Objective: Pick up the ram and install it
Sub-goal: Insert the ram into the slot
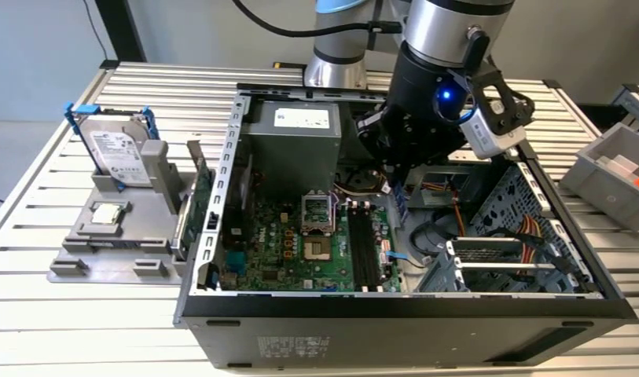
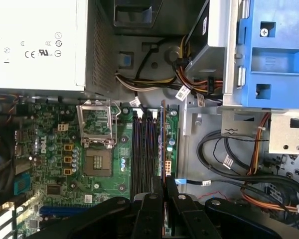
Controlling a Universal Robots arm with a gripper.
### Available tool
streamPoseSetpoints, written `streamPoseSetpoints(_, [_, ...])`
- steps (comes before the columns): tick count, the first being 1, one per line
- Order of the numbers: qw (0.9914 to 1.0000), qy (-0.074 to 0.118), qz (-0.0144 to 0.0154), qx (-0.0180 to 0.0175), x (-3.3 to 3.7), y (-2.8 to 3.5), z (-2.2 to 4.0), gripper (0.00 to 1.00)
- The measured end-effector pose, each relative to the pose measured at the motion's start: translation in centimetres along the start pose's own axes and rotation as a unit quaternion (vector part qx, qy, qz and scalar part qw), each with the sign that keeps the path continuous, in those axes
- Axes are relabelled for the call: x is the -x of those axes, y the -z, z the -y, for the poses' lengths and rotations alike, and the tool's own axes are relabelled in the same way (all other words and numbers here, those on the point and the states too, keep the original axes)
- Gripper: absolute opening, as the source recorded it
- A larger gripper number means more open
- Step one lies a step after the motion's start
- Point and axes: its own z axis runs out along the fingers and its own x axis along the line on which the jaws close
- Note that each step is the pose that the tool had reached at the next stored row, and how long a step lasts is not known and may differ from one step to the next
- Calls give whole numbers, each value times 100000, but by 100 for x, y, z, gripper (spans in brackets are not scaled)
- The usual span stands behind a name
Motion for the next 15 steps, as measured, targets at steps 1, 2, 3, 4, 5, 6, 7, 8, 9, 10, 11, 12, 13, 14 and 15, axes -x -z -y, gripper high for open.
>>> streamPoseSetpoints(1, [100000, 1, 0, -3, 0, -3, -2, 0])
streamPoseSetpoints(2, [100000, 0, 3, -1, 0, -8, -4, 0])
streamPoseSetpoints(3, [100000, -1, 6, 3, 0, -12, -6, 0])
streamPoseSetpoints(4, [100000, 1, 7, -1, 0, -15, -8, 0])
streamPoseSetpoints(5, [100000, 1, 10, -1, 0, -19, -10, 0])
streamPoseSetpoints(6, [100000, 0, 13, -2, 0, -23, -12, 0])
streamPoseSetpoints(7, [100000, -1, 14, -2, 0, -27, -14, 0])
streamPoseSetpoints(8, [100000, 0, 17, 0, 0, -31, -16, 0])
streamPoseSetpoints(9, [100000, -1, 17, -2, 0, -35, -18, 0])
streamPoseSetpoints(10, [100000, 2, 15, -5, 0, -38, -19, 0])
streamPoseSetpoints(11, [100000, 0, 14, -9, 0, -41, -20, 0])
streamPoseSetpoints(12, [100000, 0, 16, -7, 0, -45, -22, 0])
streamPoseSetpoints(13, [100000, 0, 15, -11, 0, -48, -23, 0])
streamPoseSetpoints(14, [100000, 1, 15, -8, 0, -52, -24, 0])
streamPoseSetpoints(15, [100000, 1, 15, -6, 0, -53, -24, 0])
